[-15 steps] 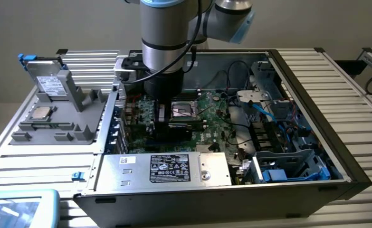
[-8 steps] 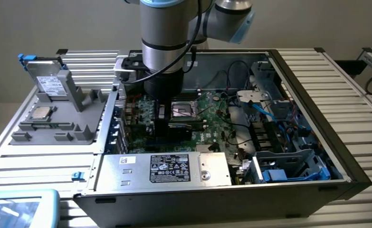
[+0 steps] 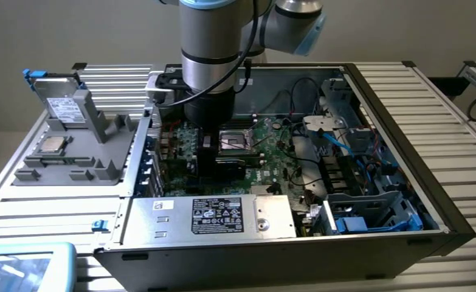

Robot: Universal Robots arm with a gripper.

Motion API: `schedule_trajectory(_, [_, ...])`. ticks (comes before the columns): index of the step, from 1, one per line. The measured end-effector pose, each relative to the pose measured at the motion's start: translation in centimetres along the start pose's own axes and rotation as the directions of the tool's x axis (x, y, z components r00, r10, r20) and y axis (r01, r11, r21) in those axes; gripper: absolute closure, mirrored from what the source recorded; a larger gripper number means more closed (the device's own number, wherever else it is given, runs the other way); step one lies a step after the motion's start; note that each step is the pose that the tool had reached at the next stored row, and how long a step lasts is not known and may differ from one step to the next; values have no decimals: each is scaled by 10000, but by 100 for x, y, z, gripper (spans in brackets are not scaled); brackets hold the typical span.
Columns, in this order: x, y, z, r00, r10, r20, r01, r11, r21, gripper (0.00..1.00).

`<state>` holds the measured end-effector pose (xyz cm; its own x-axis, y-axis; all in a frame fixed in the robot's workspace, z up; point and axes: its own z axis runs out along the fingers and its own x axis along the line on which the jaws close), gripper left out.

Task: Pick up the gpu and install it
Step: 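Insert the gpu into the slot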

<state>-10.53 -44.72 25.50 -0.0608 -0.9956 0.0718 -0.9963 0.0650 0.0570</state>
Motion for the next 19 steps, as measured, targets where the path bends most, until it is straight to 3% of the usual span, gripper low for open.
schedule_trajectory(19, [0,0,0,10000,0,1,0,10000,0,2])
